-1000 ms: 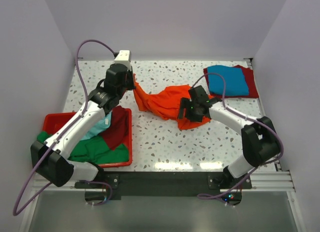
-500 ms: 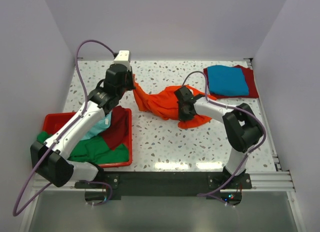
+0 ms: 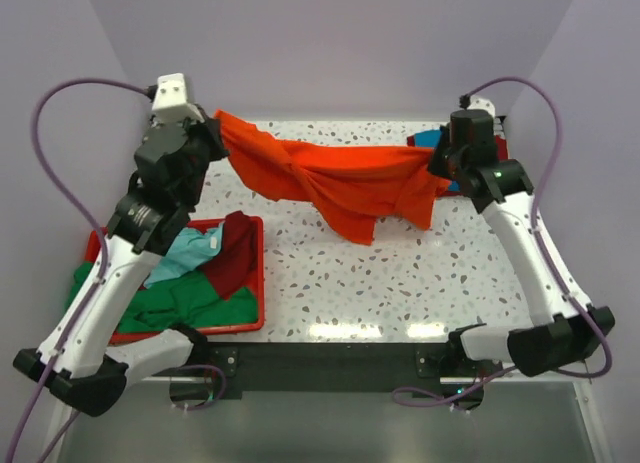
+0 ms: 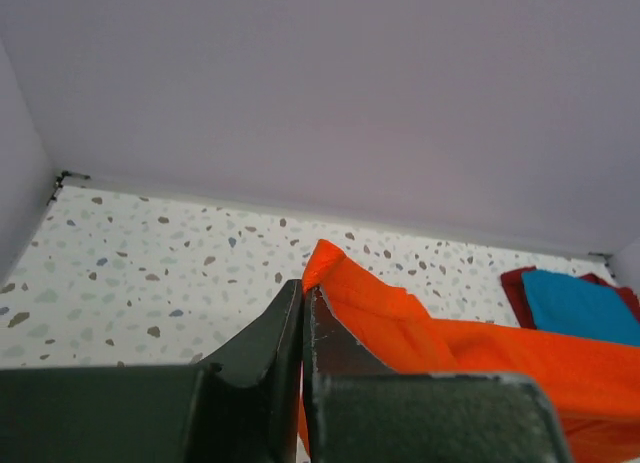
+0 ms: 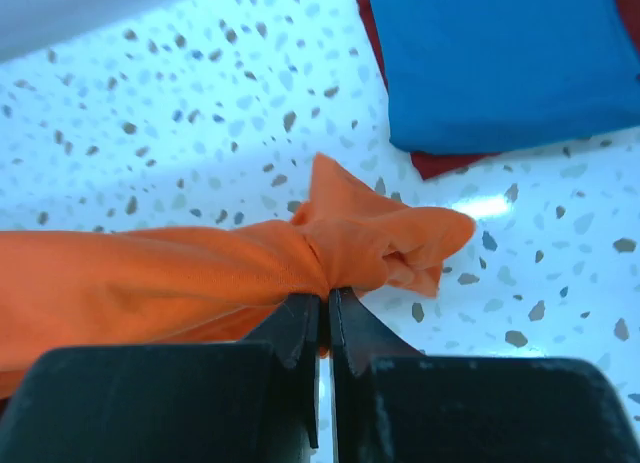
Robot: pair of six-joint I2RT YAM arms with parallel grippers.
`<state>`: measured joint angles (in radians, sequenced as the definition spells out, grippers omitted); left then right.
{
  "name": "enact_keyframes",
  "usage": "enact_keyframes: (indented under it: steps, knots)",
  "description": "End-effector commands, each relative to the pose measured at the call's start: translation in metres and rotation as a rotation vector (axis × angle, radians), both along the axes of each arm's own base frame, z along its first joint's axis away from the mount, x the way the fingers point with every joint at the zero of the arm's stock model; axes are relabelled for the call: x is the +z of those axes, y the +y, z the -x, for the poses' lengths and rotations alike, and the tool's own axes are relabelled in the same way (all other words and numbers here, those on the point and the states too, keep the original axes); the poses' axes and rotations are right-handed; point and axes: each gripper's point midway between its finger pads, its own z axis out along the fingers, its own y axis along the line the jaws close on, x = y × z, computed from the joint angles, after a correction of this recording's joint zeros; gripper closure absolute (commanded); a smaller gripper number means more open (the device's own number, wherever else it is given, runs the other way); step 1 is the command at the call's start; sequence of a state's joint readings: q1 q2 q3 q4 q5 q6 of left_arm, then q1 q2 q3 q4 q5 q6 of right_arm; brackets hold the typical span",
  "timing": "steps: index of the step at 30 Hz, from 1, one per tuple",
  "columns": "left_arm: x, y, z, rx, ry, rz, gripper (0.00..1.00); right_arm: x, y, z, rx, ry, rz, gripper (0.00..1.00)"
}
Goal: Fold and stack the t-shirts
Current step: Flatten the tshirt out
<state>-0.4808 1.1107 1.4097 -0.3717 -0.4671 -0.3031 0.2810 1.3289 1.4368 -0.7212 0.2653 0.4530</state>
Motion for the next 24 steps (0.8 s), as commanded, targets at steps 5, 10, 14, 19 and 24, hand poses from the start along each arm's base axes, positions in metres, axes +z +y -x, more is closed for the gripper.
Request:
enact_keyframes:
  steps: [5,10,14,19,24]
  knots:
    - [0.073,0.067,0.065,0.181,-0.254,0.139,1.00,0.121,-0.036,0.041,-0.073,-0.260,0.065,1.00]
    - [0.069,0.073,0.085,0.162,-0.247,0.155,1.00,0.164,-0.043,0.045,-0.102,-0.368,0.060,1.00]
    - [0.032,0.065,0.078,0.144,-0.143,0.133,1.00,0.160,-0.032,0.013,-0.073,-0.360,0.085,1.00]
    - [-0.017,0.034,0.058,0.054,-0.010,0.134,1.00,0.066,0.018,-0.067,0.083,-0.128,0.065,0.90]
    - [-0.063,-0.004,0.042,-0.077,0.136,0.139,1.00,-0.013,0.061,-0.081,0.191,0.108,-0.007,0.34]
